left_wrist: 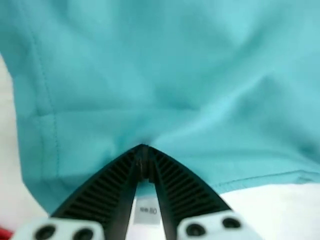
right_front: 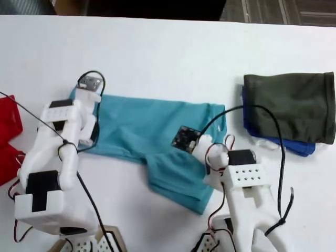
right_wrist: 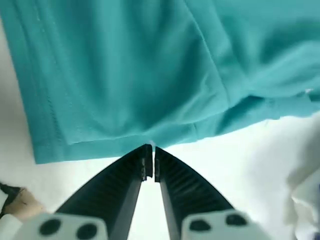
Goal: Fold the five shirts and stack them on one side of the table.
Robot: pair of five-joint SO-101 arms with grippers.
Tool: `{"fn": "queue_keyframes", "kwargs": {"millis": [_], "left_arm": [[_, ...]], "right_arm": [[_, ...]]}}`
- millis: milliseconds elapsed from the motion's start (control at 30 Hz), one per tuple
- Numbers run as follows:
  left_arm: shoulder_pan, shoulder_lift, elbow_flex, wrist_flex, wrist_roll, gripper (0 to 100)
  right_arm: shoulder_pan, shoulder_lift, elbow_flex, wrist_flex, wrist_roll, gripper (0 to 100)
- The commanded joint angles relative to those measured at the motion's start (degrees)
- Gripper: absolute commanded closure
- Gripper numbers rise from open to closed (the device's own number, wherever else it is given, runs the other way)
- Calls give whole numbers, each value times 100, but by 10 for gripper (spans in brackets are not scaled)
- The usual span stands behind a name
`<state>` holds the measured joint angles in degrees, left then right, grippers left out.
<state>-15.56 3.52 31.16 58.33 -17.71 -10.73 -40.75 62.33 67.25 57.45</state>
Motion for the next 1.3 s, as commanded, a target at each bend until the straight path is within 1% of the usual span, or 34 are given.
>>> {"fn": "queue_keyframes", "kwargs": {"millis": [0, 67, 133, 200, 267, 400, 467, 600, 733, 800, 900, 1033, 1167, 1267], "left_arm": [[79, -79, 145, -334, 62, 973], [202, -79, 224, -404, 62, 973], [308, -79, 268, -404, 62, 973], [343, -79, 286, -404, 62, 973], [334, -79, 286, -404, 62, 973], [325, -79, 286, -404, 62, 973], [325, -79, 286, -404, 62, 973], [325, -79, 286, -404, 62, 973], [325, -79, 286, -404, 62, 973], [325, -79, 286, -404, 62, 973], [325, -79, 286, -404, 53, 973], [325, -79, 286, -404, 53, 973], [325, -79, 286, -404, 53, 973], [325, -79, 286, -466, 53, 973]], "right_arm": [[-637, -119, -273, 259, -316, 957], [-1314, -75, -387, 532, -695, 896], [-1947, -66, -369, 593, -985, 834], [-2448, -31, -220, 523, -1090, 818], [-2765, 154, -44, 268, -1116, 818], [-2800, 1007, -70, -382, -1125, 818], [-2826, 1587, -246, -532, -1327, 817], [-3055, 2668, -800, -497, -1749, 816], [-3635, 3257, -1222, -268, -1829, 816], [-3820, 3310, -1345, -224, -1952, 817], [-3846, 3301, -1486, -127, -1978, 817], [-3846, 3231, -1741, 418, -1978, 818], [-3873, 2712, -2057, 901, -1987, 818], [-3908, 2290, -2057, 980, -1987, 818]]}}
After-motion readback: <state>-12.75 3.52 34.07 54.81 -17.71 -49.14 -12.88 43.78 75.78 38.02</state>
